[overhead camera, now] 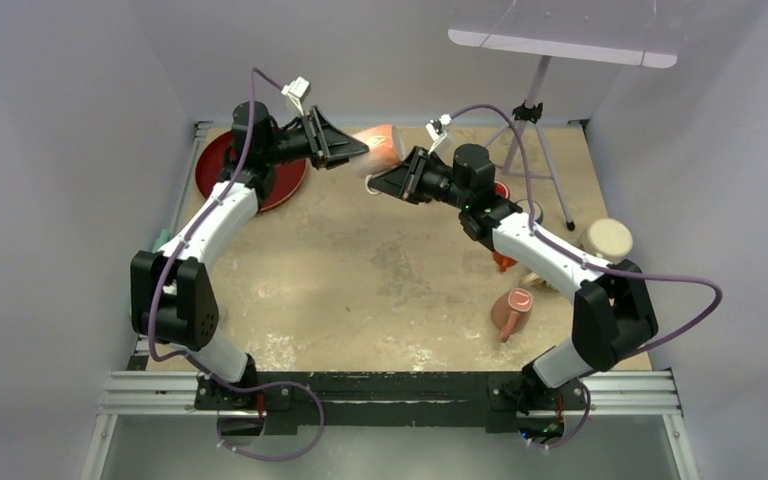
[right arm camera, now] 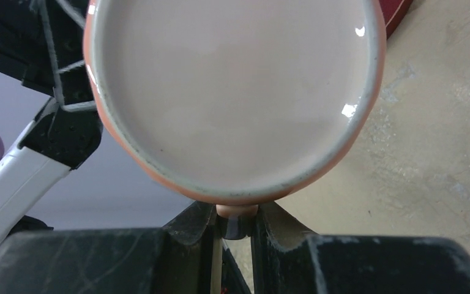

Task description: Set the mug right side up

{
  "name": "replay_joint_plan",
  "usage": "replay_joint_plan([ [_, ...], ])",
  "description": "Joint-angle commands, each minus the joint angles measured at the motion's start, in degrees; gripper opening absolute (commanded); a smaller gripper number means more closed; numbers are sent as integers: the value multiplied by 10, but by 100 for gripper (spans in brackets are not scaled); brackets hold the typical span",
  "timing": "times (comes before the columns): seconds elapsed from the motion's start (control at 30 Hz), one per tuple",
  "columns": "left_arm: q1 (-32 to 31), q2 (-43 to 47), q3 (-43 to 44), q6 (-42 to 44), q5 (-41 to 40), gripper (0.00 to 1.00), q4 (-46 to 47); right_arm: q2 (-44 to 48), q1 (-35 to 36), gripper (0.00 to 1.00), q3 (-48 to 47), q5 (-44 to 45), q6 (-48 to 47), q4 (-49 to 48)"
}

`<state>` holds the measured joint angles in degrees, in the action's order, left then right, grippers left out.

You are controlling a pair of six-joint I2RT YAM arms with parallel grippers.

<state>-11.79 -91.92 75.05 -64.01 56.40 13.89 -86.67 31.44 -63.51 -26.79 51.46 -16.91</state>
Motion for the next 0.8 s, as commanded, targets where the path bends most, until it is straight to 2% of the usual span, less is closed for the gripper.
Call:
replay_joint_plan([
  [0.0,-12,12,-10,-66,15,26,97,2,2,0,-50,-38,5,-94],
  [0.03,-12,14,-9,-66,15,9,96,-1,1,0,-50,-38,4,-93],
  [0.07,-11,15,0,-51,16,0,74,-5,2,0,-50,-37,4,-91],
  [0.1,-10,16,13,-27,15,0,39,-10,1,0,-49,-36,3,-88],
  [0.17,-10,19,49,69,-6,0,-90,-21,2,1,-52,-35,-3,-75],
  [0.23,-10,19,101,200,-71,0,-270,-37,2,27,-66,-33,-20,-38],
  [0.27,-9,18,122,256,-110,0,-336,-44,2,40,-73,-31,-37,-13],
  [0.3,-9,17,145,316,-154,0,-390,-50,1,50,-79,-27,-47,6],
  [0.4,-9,23,183,458,-280,0,-485,-59,2,68,-88,7,-73,57],
  [0.47,-9,22,198,541,-359,0,-527,-62,1,76,-93,19,-87,79],
  [0.57,-2,-1,217,664,-467,0,-573,-62,2,81,-101,37,-108,109],
  [0.77,54,-128,299,858,-569,0,-679,-58,1,82,-121,75,-161,167],
])
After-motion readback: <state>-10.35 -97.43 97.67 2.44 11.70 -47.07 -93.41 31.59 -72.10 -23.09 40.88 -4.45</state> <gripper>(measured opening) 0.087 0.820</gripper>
